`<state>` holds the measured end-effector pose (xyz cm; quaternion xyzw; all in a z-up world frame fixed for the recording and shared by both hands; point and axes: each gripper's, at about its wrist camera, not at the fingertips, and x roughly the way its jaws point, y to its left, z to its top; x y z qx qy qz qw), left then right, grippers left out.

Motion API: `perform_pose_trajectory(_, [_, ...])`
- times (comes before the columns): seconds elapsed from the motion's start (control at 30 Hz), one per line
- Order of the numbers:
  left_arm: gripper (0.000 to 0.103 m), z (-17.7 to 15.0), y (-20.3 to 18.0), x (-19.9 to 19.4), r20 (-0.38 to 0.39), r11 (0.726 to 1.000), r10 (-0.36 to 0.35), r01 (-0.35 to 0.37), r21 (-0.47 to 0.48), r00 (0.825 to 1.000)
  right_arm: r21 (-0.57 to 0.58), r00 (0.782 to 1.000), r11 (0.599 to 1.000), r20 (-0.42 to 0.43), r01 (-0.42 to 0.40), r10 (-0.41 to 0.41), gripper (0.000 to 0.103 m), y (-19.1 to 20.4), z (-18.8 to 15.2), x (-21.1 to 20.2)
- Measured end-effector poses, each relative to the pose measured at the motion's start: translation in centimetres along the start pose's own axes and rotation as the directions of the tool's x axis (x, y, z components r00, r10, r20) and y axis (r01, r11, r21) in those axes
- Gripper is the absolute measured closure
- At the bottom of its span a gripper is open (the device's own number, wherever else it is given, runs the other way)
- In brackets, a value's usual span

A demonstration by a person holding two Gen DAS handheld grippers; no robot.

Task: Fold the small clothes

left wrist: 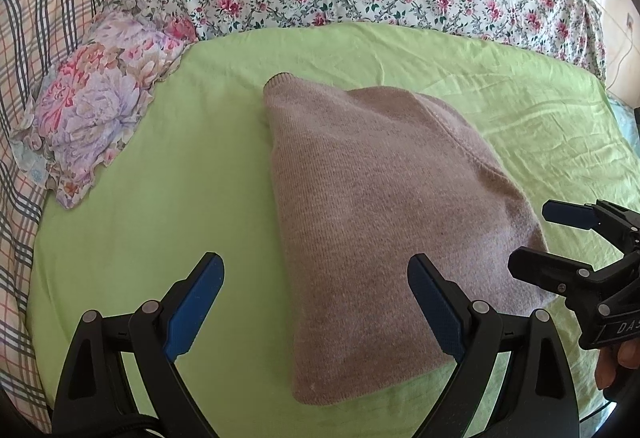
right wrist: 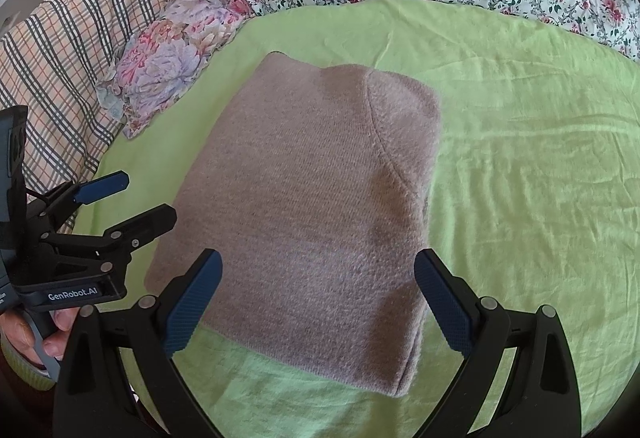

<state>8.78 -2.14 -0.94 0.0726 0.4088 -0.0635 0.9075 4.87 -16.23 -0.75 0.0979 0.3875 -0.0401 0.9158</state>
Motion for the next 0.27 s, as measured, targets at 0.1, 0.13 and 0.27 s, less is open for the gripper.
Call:
perform_pose_trajectory(0.1, [0.009, 0.30, 0.24, 0.23, 0.000, 1.000, 0.004, -0.004, -0.004, 1.000, 0.003, 1.000, 1.000, 0.001, 0.001, -0.001, 0.006, -0.28, 0.25, 0.27])
perform_pose_trajectory(0.13, [0.009, 0.35, 0.31, 0.26, -0.002, 1.000, 0.006, -0.006, -0.006, 1.000, 0.005, 1.000, 1.000, 0.001, 0.002, -0.002, 0.006, -0.30, 0.22, 0.33])
perform_pose_trajectory(0.27, [0.009, 0.37, 0.65, 0.36, -0.006, 1.000, 0.015, -0.015, -0.013, 1.000, 0.012, 1.000, 1.000, 0.002, 0.000, 0.000, 0.006, -0.41, 0.25, 0.55])
